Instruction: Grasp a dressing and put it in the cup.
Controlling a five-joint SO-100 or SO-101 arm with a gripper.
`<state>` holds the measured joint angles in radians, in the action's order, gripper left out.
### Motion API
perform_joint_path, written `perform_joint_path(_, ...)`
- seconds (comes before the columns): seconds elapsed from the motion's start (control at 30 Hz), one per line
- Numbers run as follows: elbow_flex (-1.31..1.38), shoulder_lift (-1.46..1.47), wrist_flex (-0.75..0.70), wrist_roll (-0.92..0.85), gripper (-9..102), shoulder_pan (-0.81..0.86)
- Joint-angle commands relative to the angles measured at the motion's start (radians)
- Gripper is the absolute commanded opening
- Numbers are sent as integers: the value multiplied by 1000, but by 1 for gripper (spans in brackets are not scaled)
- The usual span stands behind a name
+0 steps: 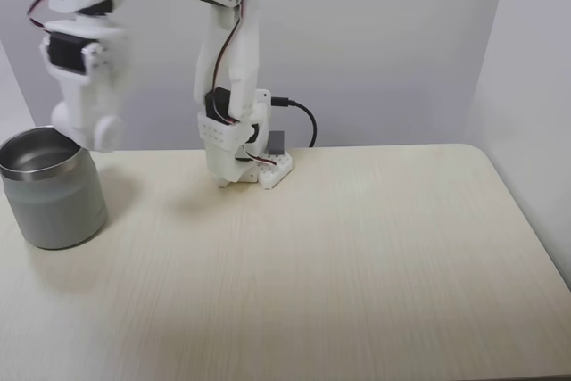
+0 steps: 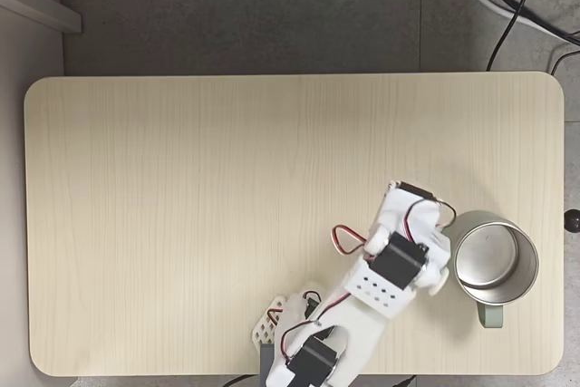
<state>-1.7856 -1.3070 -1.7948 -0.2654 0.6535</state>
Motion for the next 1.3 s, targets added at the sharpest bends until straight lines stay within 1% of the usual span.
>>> perform_joint_path(0.0,-32,-9,-38,-43,0,114)
perform_joint_path(0.23,-66,-114,-38,-144,0,383)
perform_joint_path(0.37,-74,-167,-38,-201,0,472)
perform_joint_path(0.7,-163,-249,-37,-172,0,462)
perform_joint_path(0.87,-261,-318,-37,-135,1,449)
perform_joint_path(1.13,-301,-333,-37,-115,3,439)
perform_joint_path(1.2,-301,-330,-37,-110,4,437)
perform_joint_path(1.27,-305,-328,-37,-101,9,437)
